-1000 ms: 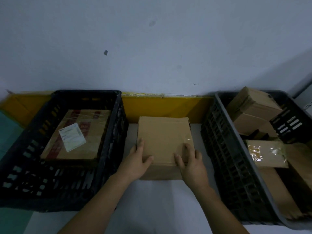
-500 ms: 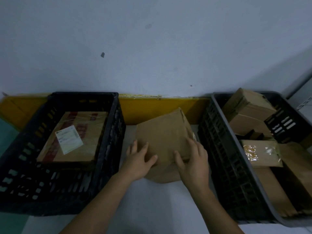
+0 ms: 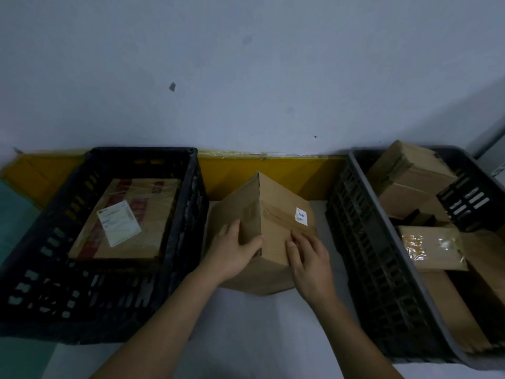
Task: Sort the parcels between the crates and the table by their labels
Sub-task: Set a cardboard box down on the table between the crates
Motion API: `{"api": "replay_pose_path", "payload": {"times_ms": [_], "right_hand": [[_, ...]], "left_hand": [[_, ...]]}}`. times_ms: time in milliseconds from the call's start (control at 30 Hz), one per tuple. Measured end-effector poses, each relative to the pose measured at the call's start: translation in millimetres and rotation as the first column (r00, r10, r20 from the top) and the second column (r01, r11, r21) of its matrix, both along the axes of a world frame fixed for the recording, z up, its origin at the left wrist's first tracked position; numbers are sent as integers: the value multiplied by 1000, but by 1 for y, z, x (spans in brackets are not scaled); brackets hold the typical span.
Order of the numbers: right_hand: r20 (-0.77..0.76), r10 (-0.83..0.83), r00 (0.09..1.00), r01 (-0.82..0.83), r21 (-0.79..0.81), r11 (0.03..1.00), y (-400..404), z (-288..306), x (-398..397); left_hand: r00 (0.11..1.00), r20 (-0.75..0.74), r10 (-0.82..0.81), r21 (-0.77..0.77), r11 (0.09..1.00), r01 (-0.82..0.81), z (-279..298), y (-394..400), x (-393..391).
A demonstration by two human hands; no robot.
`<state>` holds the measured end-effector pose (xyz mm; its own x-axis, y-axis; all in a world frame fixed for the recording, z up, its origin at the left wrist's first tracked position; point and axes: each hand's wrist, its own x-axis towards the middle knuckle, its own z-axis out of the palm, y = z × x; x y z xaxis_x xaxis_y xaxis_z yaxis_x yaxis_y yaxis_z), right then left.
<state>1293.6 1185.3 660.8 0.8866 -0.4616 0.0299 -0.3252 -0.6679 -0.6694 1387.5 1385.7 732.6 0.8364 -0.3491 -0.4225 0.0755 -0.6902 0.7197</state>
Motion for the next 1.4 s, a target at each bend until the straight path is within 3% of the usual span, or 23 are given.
{"api": "replay_pose_path", "payload": {"times_ms": [100,167,267,367,567,867,1067,1267,1400], "right_hand": [[-187,-15,982,39,123,992,-8,-9,0],[-232,-6,973,53,195,979,-9,-9,2],[-213,-3,977,49,213,976,-9,-4,4],[-146,-54,988,70,106,992,-12,3,1],[-133,-67,989,60,-55,997,-19,-1,3],[-206,-2,979,14,54,998,-22,-6,8],[-122,-31,992,47,134,990,-21,3,4],[-52,-81,995,87,127,988,-20,16,-3],[-106,-58,993,74,151,986,-19,14,-8]], "left_hand": [[996,80,30,-84,996,-23,1,8,2],[994,102,38,-114,993,-26,2,10,1],[994,98,50,-132,990,-37,1,14,2],[993,38,114,-209,972,-104,-1,20,3],[996,12,91,-99,991,-89,-20,21,-4],[1000,26,8,-69,998,-6,-12,12,0],[998,54,37,-140,990,-29,-17,13,-2],[979,189,74,-169,985,-42,-24,21,-2],[971,224,90,-115,991,-65,-38,29,-2]]}}
